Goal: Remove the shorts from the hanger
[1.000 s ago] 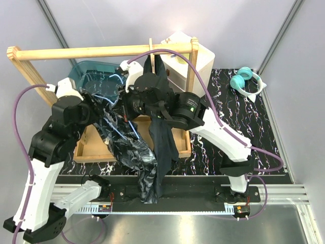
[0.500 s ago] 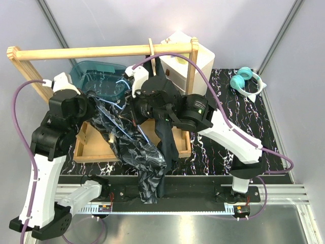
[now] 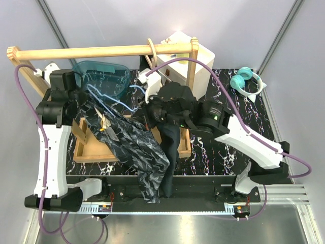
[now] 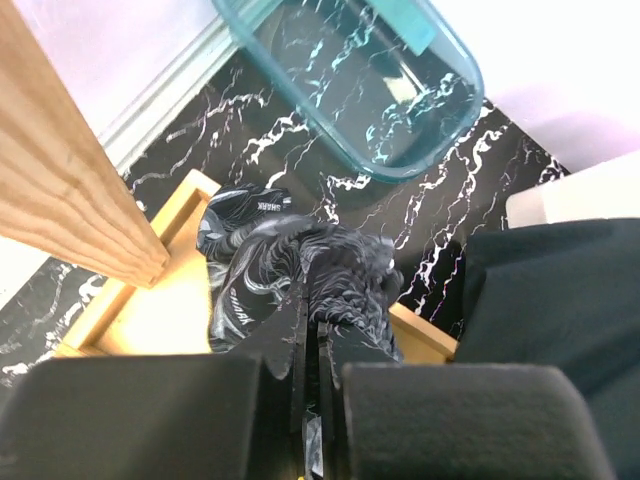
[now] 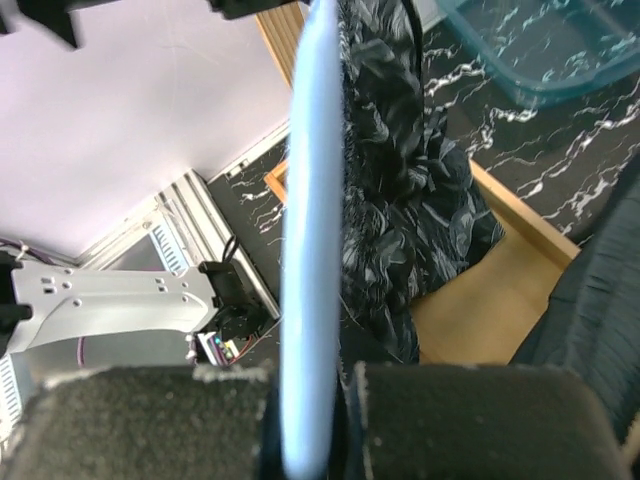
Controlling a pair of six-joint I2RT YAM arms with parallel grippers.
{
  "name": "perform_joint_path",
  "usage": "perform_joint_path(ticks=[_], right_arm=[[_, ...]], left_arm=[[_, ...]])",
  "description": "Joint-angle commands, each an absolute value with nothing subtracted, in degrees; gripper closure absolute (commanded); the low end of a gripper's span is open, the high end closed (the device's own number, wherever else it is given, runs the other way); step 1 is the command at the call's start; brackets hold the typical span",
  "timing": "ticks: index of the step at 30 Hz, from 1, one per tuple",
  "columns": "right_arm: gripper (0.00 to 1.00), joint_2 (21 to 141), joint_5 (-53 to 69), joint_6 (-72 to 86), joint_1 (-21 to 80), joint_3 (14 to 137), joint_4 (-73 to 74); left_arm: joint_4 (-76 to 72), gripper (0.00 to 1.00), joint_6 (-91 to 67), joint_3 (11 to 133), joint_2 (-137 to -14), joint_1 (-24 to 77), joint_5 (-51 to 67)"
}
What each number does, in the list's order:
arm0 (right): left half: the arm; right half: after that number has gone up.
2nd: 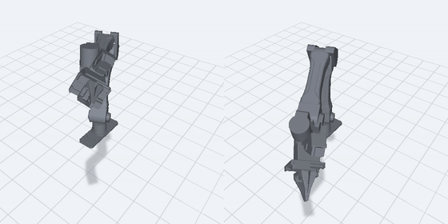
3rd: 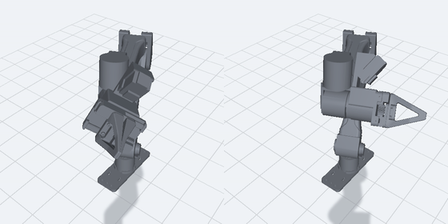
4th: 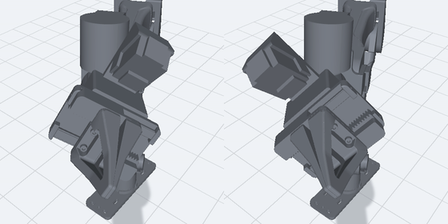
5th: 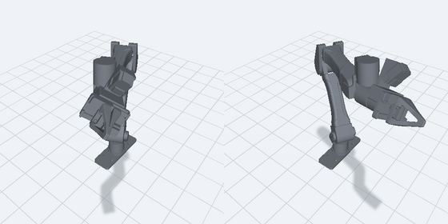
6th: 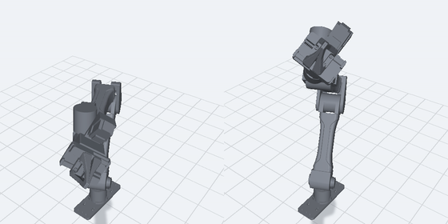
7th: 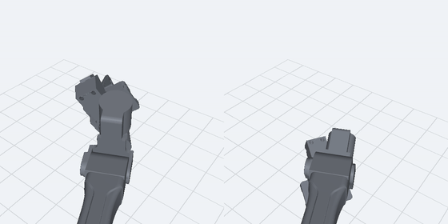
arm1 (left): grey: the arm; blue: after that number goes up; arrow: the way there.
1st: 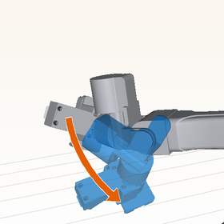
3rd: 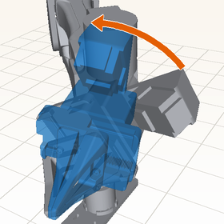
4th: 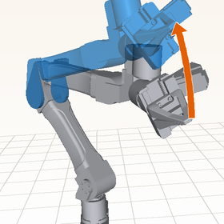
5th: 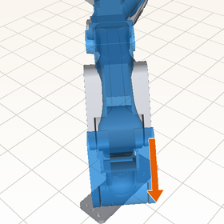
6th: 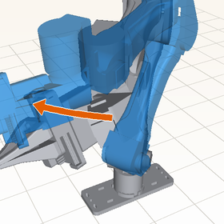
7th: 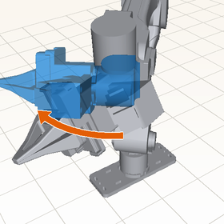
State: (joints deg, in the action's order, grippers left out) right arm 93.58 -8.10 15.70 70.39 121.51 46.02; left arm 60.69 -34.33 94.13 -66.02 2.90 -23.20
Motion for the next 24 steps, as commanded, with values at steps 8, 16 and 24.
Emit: perform_joint_path(ticks=[8, 16, 24], right_arm=[[1.0, 91.58, -14.58, 10.99, 69.87, 124.97, 42.98], [1.0, 102.99, -14.86, 9.68, 65.57, 136.13, 39.73], [1.0, 111.61, -12.22, 11.69, 63.11, 146.77, 40.6]], left_arm=[[46.95, 1.0, -42.0, 78.25, -60.92, 0.09, 2.87], [38.85, 1.0, -42.2, 68.02, -52.91, 0.09, 13.6], [41.74, 0.99, -41.48, 72.86, -55.81, 0.0, 18.28]])
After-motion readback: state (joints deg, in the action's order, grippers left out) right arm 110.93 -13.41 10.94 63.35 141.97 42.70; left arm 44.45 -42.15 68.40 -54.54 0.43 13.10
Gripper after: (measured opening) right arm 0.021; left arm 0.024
